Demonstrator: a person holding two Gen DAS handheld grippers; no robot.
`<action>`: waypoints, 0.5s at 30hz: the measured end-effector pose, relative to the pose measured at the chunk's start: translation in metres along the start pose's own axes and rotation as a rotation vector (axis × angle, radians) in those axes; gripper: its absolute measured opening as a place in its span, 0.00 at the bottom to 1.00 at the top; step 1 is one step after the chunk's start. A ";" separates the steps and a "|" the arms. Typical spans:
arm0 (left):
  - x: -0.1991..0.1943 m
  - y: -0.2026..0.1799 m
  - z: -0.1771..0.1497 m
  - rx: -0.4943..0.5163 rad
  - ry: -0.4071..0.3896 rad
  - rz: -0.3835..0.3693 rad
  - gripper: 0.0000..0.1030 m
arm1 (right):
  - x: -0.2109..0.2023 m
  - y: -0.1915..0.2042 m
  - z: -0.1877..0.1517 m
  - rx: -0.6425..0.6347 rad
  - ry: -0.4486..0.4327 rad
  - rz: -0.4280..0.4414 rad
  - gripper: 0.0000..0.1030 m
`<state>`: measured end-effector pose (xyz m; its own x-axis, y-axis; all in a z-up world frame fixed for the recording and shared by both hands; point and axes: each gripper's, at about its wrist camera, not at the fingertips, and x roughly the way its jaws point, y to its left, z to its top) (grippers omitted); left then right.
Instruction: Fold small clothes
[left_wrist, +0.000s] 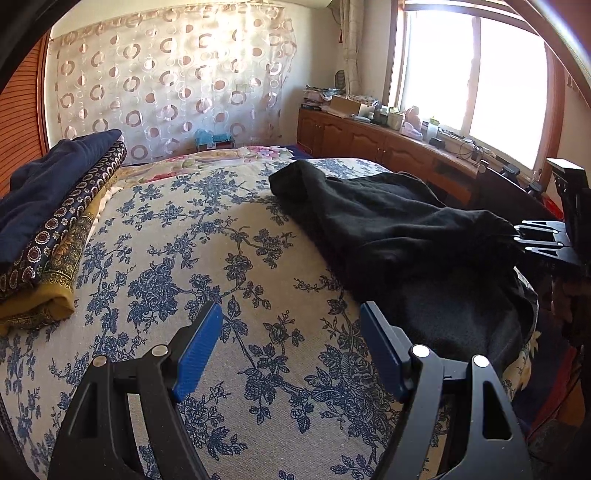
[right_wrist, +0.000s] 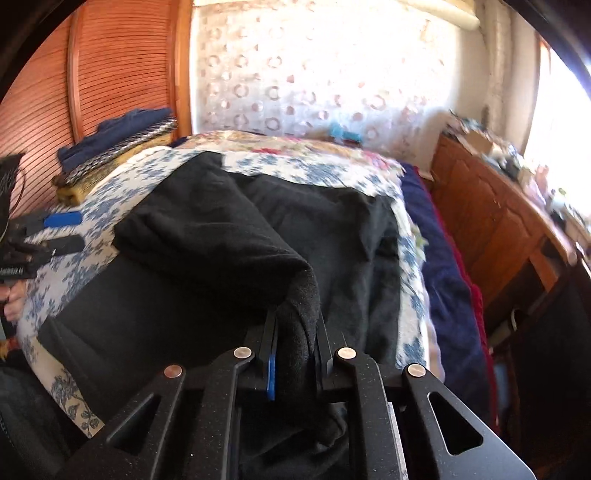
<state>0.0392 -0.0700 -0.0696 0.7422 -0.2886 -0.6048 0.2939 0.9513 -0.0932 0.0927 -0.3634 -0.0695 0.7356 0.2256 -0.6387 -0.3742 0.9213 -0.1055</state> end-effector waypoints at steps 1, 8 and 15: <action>0.000 0.001 0.000 -0.002 0.001 -0.001 0.75 | 0.000 -0.002 -0.001 0.014 0.014 0.002 0.13; 0.001 0.000 -0.001 0.001 0.004 -0.002 0.75 | -0.007 0.005 0.003 -0.017 0.028 -0.042 0.30; 0.001 0.001 -0.001 -0.007 0.002 -0.006 0.75 | -0.034 0.026 0.030 -0.081 -0.084 -0.014 0.54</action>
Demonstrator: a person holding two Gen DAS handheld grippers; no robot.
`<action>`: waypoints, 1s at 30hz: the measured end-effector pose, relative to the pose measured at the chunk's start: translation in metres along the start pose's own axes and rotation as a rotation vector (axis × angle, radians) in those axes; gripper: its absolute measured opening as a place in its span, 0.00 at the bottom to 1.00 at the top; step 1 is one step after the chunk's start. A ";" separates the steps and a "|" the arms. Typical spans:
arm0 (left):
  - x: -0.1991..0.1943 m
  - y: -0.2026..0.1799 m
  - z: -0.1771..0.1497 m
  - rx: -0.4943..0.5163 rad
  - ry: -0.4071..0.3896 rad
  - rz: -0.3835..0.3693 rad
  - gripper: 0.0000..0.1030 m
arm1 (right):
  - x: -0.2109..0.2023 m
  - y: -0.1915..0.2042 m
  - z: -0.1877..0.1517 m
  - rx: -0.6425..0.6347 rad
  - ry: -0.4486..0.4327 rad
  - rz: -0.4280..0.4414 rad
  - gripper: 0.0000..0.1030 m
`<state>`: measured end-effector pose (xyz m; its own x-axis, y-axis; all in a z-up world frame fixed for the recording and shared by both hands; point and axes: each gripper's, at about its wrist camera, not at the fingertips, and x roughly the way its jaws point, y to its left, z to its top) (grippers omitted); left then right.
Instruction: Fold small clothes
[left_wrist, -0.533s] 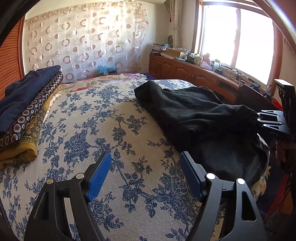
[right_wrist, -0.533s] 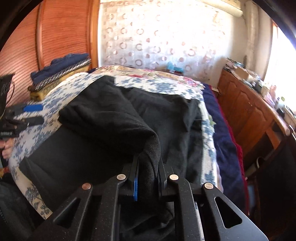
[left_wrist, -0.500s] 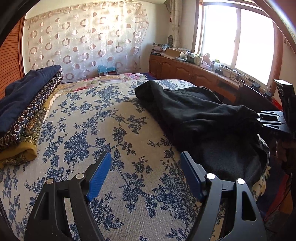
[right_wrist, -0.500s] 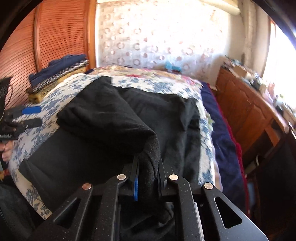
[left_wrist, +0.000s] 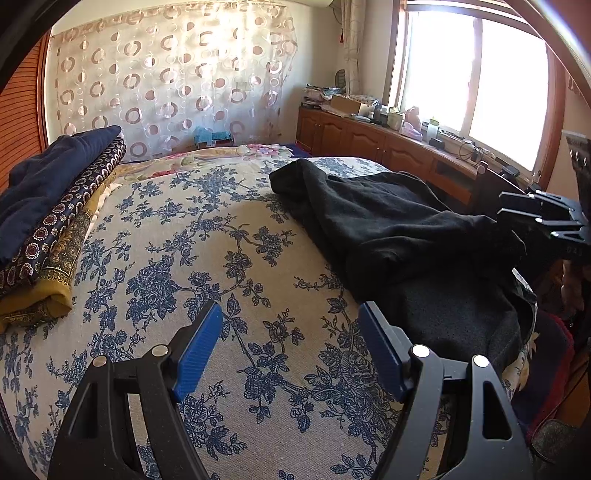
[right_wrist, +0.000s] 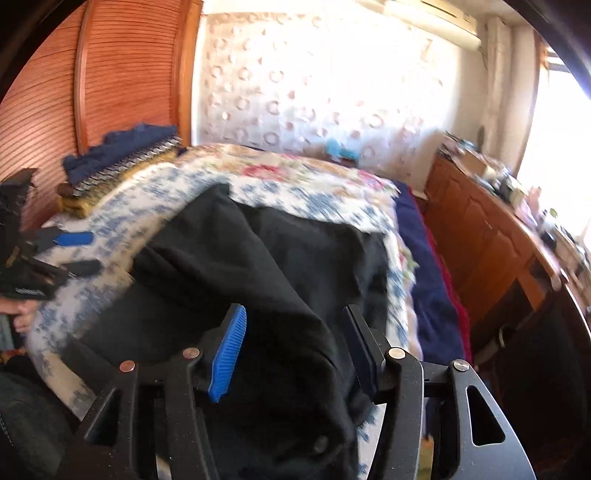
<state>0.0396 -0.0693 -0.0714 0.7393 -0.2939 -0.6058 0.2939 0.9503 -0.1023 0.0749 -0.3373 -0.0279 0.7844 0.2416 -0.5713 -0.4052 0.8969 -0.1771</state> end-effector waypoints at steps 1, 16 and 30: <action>0.000 0.000 0.000 0.000 -0.001 0.000 0.75 | 0.000 0.007 0.005 -0.020 -0.003 0.018 0.54; -0.006 0.002 -0.001 -0.022 -0.043 0.004 0.75 | 0.083 0.107 0.050 -0.241 0.096 0.277 0.54; -0.008 0.002 -0.002 -0.014 -0.052 0.011 0.75 | 0.093 0.085 0.068 -0.208 0.061 0.271 0.09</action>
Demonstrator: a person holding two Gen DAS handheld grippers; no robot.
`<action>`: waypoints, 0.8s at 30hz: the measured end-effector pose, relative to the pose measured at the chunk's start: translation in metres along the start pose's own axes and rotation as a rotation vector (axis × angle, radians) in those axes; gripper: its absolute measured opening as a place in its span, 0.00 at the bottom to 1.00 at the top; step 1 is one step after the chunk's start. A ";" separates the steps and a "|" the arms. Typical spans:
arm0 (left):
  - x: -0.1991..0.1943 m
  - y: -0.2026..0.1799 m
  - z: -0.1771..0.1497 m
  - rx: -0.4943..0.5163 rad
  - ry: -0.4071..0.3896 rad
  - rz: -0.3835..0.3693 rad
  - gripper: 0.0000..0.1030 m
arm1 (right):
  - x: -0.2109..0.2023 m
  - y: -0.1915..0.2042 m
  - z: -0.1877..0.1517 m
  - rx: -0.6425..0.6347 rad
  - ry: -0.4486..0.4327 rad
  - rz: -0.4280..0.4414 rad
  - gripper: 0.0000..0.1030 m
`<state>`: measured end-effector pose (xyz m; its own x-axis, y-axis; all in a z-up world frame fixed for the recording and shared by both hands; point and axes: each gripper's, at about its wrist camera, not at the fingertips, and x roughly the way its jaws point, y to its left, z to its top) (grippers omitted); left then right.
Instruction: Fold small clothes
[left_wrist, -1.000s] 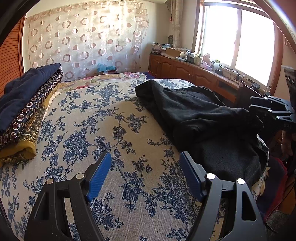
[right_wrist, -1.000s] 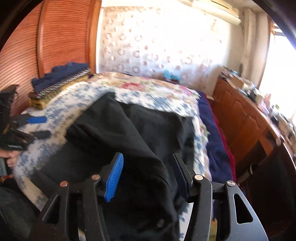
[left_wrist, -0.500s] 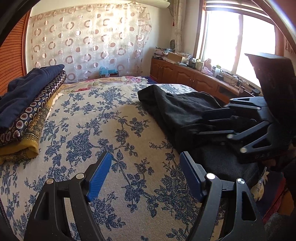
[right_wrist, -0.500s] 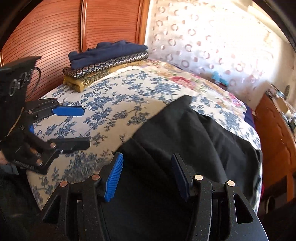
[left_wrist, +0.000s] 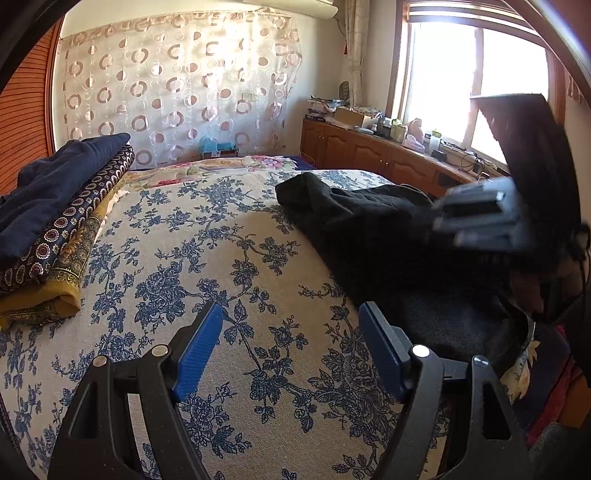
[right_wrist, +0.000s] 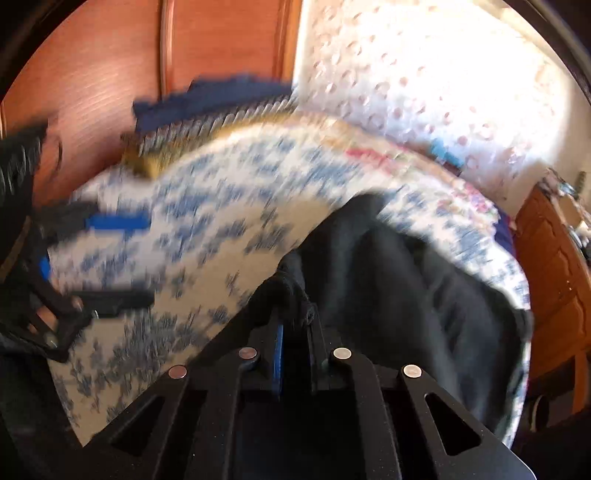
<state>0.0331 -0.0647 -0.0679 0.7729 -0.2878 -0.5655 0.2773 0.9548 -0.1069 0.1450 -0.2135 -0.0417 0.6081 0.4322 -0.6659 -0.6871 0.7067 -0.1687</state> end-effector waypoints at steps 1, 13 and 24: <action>0.000 0.000 0.000 0.001 0.000 0.000 0.75 | -0.009 -0.009 0.004 0.022 -0.039 -0.032 0.09; 0.001 -0.002 0.000 0.013 0.010 0.001 0.75 | -0.037 -0.186 0.009 0.439 0.020 -0.450 0.33; 0.000 -0.013 0.001 0.078 0.006 0.035 0.75 | -0.079 -0.113 -0.065 0.352 0.044 -0.286 0.38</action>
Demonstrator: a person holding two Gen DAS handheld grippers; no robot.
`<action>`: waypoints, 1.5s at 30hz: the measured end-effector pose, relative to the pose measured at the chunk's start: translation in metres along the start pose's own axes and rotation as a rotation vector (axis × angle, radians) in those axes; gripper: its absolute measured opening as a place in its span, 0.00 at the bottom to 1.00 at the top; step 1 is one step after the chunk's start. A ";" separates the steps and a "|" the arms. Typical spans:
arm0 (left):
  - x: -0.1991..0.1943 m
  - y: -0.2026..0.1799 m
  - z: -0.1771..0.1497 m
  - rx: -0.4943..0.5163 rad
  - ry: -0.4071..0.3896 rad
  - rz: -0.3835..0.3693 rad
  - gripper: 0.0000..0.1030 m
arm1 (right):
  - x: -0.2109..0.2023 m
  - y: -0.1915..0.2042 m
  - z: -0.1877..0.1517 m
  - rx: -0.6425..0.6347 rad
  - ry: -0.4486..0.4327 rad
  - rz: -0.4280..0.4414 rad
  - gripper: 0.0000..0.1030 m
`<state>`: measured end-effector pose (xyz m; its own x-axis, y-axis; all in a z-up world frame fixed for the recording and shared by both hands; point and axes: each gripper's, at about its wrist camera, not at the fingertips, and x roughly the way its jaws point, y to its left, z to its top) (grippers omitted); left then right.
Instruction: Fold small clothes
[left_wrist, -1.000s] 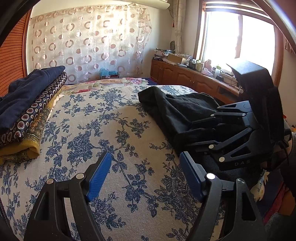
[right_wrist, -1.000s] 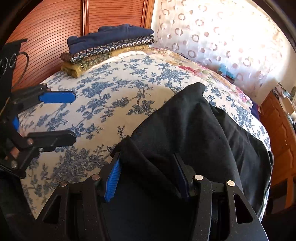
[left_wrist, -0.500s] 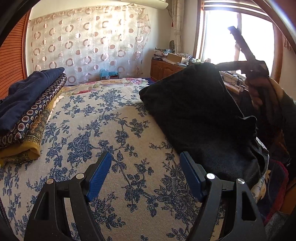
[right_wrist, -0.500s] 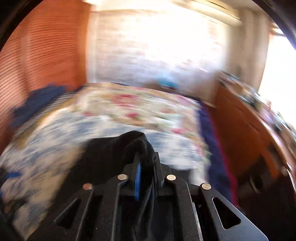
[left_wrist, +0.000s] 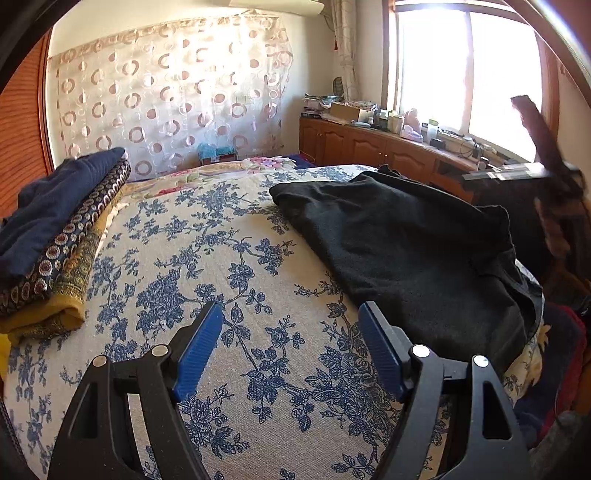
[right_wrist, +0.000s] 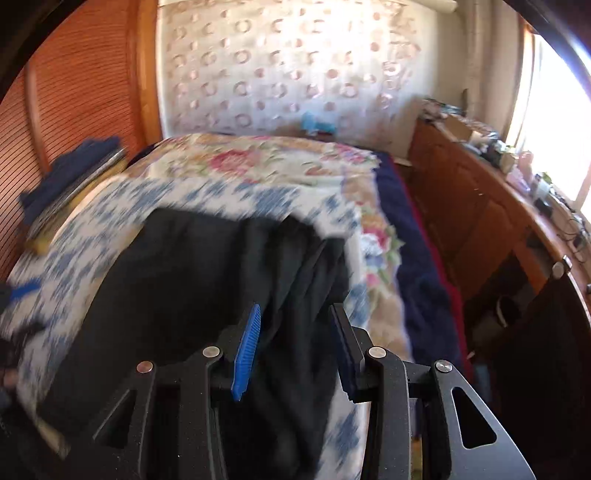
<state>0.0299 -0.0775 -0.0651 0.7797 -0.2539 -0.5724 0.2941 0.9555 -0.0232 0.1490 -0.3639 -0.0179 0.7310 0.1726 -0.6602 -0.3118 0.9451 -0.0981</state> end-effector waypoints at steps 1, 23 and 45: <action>0.000 -0.001 0.001 0.004 0.001 -0.001 0.75 | -0.007 0.003 -0.010 -0.002 0.000 0.012 0.38; 0.007 -0.050 0.006 0.065 0.075 -0.134 0.75 | -0.032 0.007 -0.076 -0.094 0.080 0.087 0.07; -0.008 -0.071 -0.016 0.122 0.157 -0.232 0.72 | -0.075 -0.034 -0.083 0.009 0.106 0.012 0.34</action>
<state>-0.0060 -0.1415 -0.0722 0.5916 -0.4281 -0.6831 0.5264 0.8469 -0.0749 0.0544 -0.4320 -0.0269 0.6586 0.1540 -0.7366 -0.3143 0.9457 -0.0833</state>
